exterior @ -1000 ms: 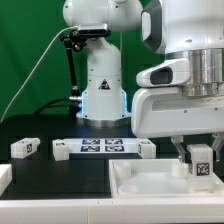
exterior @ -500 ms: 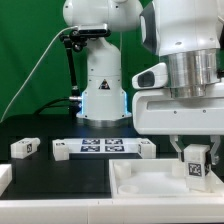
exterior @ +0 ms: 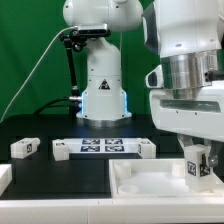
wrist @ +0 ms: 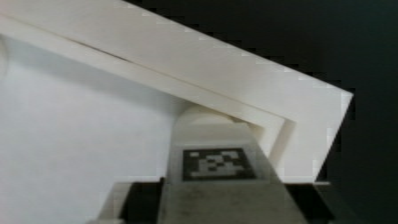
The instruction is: Assemble one leg
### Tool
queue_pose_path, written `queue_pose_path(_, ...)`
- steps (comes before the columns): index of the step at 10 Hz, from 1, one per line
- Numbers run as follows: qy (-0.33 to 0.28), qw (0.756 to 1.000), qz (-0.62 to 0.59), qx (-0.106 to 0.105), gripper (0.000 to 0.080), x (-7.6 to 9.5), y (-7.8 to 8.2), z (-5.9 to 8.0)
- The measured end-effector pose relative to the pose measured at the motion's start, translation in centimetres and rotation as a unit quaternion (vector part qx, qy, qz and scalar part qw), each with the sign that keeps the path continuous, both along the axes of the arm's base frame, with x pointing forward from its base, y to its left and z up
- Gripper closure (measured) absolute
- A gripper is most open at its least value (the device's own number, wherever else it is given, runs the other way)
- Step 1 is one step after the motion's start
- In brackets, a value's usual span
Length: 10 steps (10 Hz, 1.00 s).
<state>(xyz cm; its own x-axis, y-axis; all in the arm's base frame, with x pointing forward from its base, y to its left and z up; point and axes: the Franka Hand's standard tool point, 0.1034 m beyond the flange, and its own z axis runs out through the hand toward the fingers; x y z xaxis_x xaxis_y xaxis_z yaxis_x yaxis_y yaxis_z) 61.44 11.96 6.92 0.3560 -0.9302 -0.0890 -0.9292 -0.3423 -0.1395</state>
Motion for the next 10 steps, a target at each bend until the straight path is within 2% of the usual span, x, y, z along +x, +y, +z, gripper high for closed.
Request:
queue_pose_path(2,0.007,0.998,-0.055,0.006,0.0508,-0.04,0.21,0.0)
queue_pose_path(3,0.01,0.997,-0.074,0.012,0.0433,-0.06,0.32,0.0)
queue_pose_path(4,0.008,0.998,-0.056,0.01,0.0297,-0.07,0.35,0.0)
queue_pose_path(5,0.005,0.999,-0.036,0.008,0.0297,-0.06,0.32,-0.01)
queue_pose_path(6,0.002,1.0,-0.017,0.006,0.0182,-0.02,0.14,0.0)
queue_pose_path(8,-0.01,0.996,0.094,-0.006,0.016,0.01,-0.16,0.03)
queue_pose_path(10,-0.025,0.966,0.256,-0.033,0.0151,0.22,-0.14,0.08)
